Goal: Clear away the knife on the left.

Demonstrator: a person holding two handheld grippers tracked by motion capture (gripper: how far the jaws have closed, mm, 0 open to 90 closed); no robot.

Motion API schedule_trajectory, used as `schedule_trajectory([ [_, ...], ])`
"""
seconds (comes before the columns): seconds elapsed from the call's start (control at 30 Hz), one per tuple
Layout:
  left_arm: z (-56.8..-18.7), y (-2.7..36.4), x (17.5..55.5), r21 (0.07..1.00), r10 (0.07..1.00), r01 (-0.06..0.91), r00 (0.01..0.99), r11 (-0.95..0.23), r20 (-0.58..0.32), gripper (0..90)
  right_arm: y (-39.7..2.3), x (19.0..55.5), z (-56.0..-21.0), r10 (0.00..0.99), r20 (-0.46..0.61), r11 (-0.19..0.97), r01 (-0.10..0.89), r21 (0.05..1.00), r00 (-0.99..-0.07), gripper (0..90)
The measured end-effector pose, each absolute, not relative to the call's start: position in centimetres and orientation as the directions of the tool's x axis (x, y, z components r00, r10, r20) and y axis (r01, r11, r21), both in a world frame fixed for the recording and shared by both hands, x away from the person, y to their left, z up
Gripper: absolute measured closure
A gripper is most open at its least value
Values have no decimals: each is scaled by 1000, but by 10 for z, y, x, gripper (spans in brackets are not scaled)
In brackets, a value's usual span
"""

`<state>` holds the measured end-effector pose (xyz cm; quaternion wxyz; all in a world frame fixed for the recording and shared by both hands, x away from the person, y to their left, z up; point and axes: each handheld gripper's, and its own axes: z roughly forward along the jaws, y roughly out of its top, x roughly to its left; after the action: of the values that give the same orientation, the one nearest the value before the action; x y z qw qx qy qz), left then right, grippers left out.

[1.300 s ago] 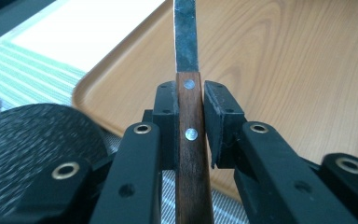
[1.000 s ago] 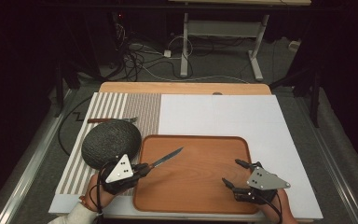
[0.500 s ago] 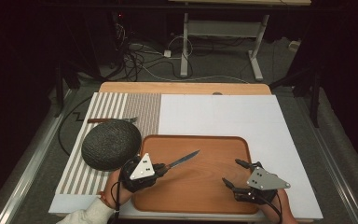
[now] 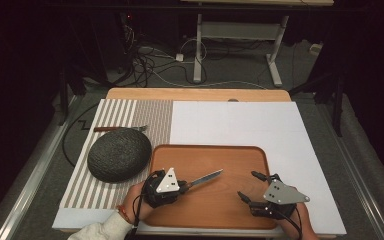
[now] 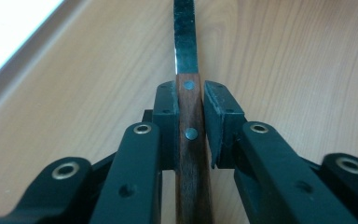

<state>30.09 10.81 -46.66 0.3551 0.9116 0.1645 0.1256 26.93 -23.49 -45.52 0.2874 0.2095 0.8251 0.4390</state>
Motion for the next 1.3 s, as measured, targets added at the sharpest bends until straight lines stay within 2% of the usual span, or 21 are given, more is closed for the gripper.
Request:
schedule_trajectory([
  [0.67, -472, 104, 297, 658, 352, 205, 931, -725, 98, 735, -234, 269, -457, 593, -302, 542, 92, 835, -747, 273],
  [1.1, -465, 104, 294, 682, 316, 170, 944, -712, 94, 704, -235, 269, -456, 594, -305, 540, 88, 837, -745, 272],
  [1.2, -464, 104, 295, 690, 302, 155, 948, -707, 97, 724, -235, 269, -456, 596, -305, 539, 89, 837, -743, 272],
  [1.3, -462, 104, 297, 688, 278, 133, 955, -713, 103, 808, -234, 269, -456, 597, -304, 539, 90, 838, -743, 272],
])
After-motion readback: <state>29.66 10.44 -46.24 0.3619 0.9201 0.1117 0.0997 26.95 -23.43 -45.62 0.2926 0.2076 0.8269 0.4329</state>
